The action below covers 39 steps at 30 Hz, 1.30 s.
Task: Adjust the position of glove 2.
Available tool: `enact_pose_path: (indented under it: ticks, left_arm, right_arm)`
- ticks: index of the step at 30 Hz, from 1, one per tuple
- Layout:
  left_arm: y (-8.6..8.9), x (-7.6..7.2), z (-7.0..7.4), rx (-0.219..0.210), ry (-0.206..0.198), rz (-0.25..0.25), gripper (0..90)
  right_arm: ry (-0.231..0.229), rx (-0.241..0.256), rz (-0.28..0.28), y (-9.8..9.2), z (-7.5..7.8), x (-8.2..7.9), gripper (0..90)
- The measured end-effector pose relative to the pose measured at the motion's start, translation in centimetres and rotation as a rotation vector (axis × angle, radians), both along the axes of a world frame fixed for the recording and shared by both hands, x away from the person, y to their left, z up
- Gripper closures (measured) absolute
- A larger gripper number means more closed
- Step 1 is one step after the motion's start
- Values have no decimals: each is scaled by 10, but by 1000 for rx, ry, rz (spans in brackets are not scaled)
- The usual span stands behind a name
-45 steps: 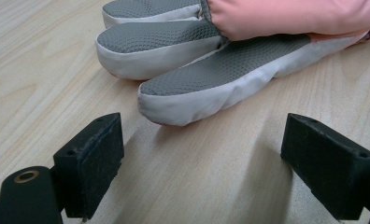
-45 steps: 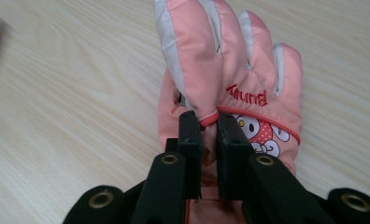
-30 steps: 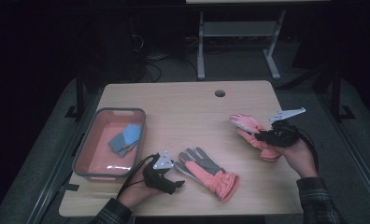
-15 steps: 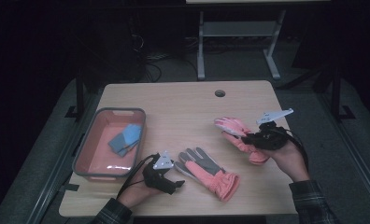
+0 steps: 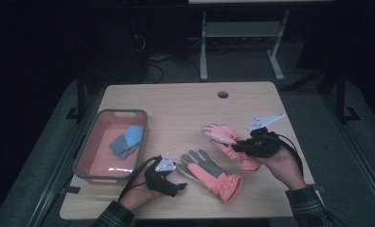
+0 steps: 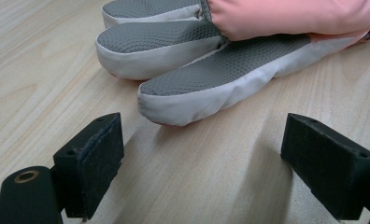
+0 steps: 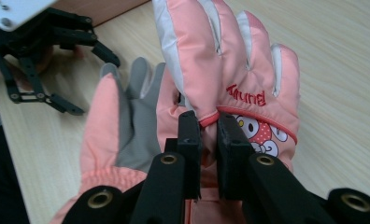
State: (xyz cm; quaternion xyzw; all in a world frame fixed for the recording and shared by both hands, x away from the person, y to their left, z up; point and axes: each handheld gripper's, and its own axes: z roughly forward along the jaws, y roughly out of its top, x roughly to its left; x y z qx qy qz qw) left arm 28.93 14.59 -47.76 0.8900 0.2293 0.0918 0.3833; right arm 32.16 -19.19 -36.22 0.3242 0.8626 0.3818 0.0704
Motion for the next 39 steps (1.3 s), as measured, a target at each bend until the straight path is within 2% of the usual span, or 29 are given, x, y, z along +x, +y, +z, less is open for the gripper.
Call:
enact_pose_path:
  ticks: [19,29,34,39]
  left_arm:
    - [0,0,0,-1,5,0,124]
    - [0,0,0,2,5,0,124]
    - [0,0,0,3,6,0,124]
    - [0,0,0,5,0,-2,124]
  right_arm:
    - [34,-2,85,43,-5,-21,814]
    - [59,-33,107,60,-15,-26,812]
    - [48,-46,120,66,-16,-28,811]
    - [31,-48,109,69,-6,-31,811]
